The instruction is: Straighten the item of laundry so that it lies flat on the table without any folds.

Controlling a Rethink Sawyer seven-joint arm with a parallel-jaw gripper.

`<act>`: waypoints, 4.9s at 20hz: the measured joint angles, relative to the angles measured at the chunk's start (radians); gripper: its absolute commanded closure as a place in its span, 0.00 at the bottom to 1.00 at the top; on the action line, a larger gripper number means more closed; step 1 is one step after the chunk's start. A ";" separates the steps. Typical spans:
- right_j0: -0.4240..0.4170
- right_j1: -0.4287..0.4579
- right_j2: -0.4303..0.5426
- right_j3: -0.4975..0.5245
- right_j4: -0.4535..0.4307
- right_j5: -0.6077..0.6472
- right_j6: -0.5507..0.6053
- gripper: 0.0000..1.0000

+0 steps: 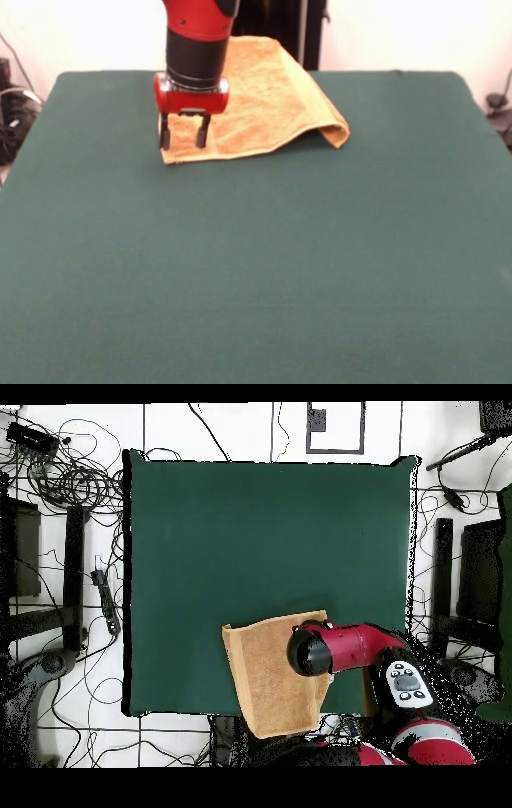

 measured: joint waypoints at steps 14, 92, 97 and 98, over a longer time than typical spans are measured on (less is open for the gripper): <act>0.015 0.006 -0.011 0.001 0.013 -0.009 0.000 1.00; -0.222 -0.008 0.292 -0.016 -0.073 0.292 0.000 1.00; -0.221 -0.014 0.282 -0.001 -0.080 0.253 0.000 1.00; -0.221 -0.015 0.278 0.004 -0.080 0.240 0.000 1.00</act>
